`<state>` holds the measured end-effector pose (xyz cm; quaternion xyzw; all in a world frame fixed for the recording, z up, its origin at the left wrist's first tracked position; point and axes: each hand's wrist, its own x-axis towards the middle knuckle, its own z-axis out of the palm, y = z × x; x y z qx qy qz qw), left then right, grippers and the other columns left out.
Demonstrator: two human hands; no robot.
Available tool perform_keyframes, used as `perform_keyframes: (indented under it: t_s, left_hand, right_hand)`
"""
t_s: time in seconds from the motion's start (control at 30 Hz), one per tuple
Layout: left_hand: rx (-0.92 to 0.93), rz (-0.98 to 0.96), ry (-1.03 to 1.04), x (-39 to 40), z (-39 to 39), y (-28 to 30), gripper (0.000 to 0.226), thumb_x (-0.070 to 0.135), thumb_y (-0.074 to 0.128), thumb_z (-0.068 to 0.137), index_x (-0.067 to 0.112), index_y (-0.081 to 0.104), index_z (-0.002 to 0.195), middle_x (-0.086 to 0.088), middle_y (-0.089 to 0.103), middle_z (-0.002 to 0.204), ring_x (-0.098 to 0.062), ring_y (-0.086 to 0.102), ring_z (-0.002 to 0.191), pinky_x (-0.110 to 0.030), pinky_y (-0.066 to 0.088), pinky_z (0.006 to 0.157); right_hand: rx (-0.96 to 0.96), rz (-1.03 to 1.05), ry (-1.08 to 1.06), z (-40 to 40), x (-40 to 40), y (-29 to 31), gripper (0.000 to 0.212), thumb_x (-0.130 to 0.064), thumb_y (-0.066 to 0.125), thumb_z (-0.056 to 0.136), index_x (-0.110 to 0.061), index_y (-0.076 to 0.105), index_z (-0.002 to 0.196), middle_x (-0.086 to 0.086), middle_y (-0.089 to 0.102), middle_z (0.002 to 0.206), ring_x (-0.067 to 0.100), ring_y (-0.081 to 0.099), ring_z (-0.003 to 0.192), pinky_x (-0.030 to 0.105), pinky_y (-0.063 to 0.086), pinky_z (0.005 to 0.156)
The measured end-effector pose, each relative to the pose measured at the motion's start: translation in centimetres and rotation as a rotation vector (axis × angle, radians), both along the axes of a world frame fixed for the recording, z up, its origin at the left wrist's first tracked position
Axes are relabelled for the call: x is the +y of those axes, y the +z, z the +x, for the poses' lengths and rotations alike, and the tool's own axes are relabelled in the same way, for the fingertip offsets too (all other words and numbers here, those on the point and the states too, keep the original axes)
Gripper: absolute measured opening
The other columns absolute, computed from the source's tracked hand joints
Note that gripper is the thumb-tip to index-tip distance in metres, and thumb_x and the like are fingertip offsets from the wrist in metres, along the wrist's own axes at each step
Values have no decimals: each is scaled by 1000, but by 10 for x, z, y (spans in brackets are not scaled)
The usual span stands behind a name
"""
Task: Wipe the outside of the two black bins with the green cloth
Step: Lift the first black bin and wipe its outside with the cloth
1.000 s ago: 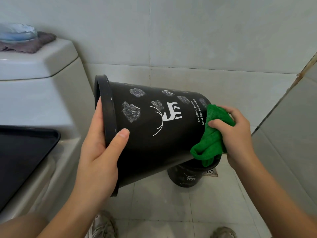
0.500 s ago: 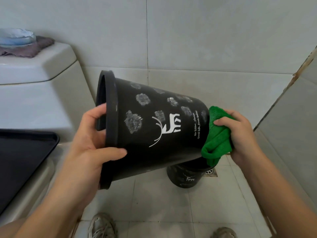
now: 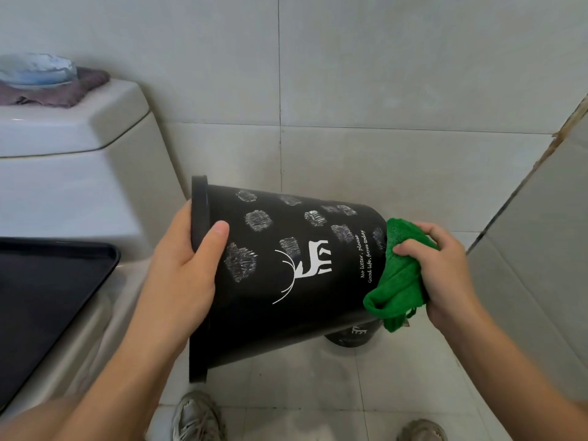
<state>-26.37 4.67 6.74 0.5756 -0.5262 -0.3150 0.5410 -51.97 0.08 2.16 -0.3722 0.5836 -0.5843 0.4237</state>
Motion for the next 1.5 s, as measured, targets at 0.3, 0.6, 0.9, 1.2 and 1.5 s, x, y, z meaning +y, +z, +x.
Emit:
perform_keyframes:
  t_s: [0.3, 0.6, 0.9, 1.2, 1.5]
  left_hand:
    - [373, 177, 24, -4, 5, 1, 43, -22, 33, 62, 12, 50, 82, 2, 51, 61, -19, 48, 60, -24, 35, 49]
    - [410, 101, -168, -3, -3, 3, 31, 3, 51, 94, 26, 62, 111, 3, 76, 95, -12, 72, 82, -20, 56, 63]
    - [396, 11, -182, 3, -3, 6, 43, -12, 46, 91, 22, 63, 112, 1, 76, 89, -13, 72, 77, -21, 56, 61]
    - [397, -39, -193, 7, -4, 4, 45, -14, 47, 89, 22, 63, 111, -1, 76, 94, -18, 73, 83, -27, 59, 67]
    - [381, -97, -175, 7, 6, 5, 50, -14, 47, 88, 25, 66, 113, -4, 75, 103, -27, 73, 92, -37, 60, 77]
  right_hand:
    - [69, -61, 12, -2, 1, -3, 29, 7, 65, 76, -20, 62, 87, 1, 64, 79, 19, 62, 69, 34, 51, 62]
    - [100, -111, -75, -5, 1, -12, 31, 2, 68, 74, -26, 63, 86, -4, 64, 77, 20, 62, 73, 35, 51, 65]
    - [542, -297, -124, 0, 9, -19, 32, -21, 65, 68, -44, 65, 90, -16, 60, 97, -11, 55, 88, 7, 41, 77]
    - [916, -393, -217, -11, -6, -2, 41, -31, 58, 74, -28, 63, 114, -4, 67, 106, 21, 62, 95, 32, 45, 77]
    - [1028, -503, -178, -11, 0, 10, 38, -36, 54, 76, -22, 71, 108, -3, 66, 106, 23, 63, 93, 38, 52, 74]
